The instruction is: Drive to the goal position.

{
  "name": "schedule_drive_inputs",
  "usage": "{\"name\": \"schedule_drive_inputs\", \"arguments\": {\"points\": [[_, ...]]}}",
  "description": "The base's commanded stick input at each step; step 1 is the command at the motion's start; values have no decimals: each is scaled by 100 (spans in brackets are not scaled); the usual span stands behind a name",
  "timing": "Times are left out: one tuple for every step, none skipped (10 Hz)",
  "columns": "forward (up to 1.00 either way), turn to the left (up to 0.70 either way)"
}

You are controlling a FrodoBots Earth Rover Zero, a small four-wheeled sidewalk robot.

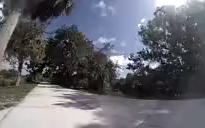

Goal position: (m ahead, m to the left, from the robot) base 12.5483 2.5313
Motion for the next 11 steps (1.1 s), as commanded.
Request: {"name": "schedule_drive_inputs", "arguments": {"points": [[70, 0], [70, 0], [70, 0], [70, 0], [70, 0], [70, 0], [70, 0], [70, 0], [70, 0], [70, 0], [70, 0]]}}
